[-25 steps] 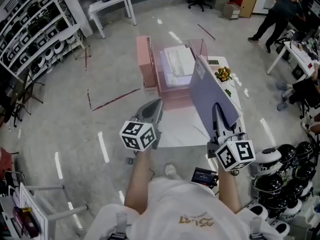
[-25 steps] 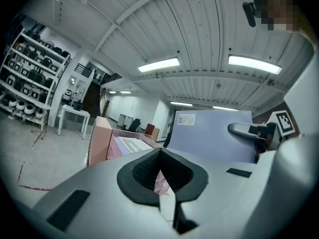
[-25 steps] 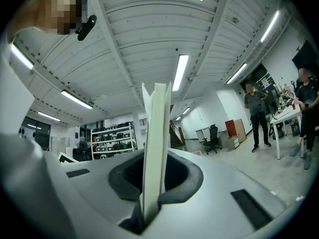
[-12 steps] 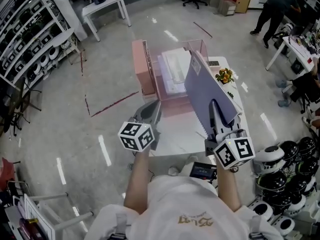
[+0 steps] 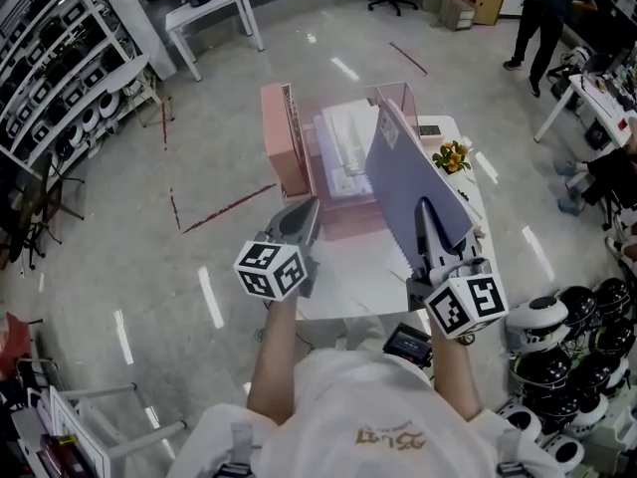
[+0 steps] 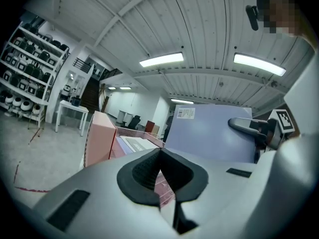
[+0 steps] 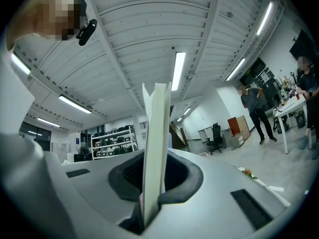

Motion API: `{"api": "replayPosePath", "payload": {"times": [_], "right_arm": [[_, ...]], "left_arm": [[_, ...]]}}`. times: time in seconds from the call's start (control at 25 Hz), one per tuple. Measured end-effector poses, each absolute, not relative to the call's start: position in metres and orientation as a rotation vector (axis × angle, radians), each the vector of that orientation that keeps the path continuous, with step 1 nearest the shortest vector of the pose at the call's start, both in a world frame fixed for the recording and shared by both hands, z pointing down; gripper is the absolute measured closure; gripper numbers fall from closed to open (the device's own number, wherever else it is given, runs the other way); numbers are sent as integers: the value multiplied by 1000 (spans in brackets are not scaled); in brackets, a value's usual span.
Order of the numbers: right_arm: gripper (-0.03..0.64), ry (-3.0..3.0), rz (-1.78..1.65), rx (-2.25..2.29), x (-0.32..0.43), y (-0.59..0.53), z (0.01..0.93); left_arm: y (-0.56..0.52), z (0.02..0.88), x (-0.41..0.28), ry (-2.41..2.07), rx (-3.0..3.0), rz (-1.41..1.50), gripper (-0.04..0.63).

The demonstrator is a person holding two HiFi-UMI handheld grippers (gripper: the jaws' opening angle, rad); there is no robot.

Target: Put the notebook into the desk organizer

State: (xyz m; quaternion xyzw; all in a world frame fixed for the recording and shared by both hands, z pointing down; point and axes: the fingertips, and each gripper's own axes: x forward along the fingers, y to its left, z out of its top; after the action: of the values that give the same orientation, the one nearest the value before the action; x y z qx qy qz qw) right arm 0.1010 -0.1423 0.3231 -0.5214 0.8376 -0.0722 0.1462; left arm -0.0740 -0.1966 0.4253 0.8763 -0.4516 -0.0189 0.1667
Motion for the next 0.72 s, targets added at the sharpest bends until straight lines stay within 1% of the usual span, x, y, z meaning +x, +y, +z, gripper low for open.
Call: {"api": "replayPosePath", "payload": {"times": [0.72], "right_arm": [[577, 2422, -232, -1519, 101, -195, 331]], "left_arm": [[-239, 428, -78, -1281, 2467, -49, 583]]}}
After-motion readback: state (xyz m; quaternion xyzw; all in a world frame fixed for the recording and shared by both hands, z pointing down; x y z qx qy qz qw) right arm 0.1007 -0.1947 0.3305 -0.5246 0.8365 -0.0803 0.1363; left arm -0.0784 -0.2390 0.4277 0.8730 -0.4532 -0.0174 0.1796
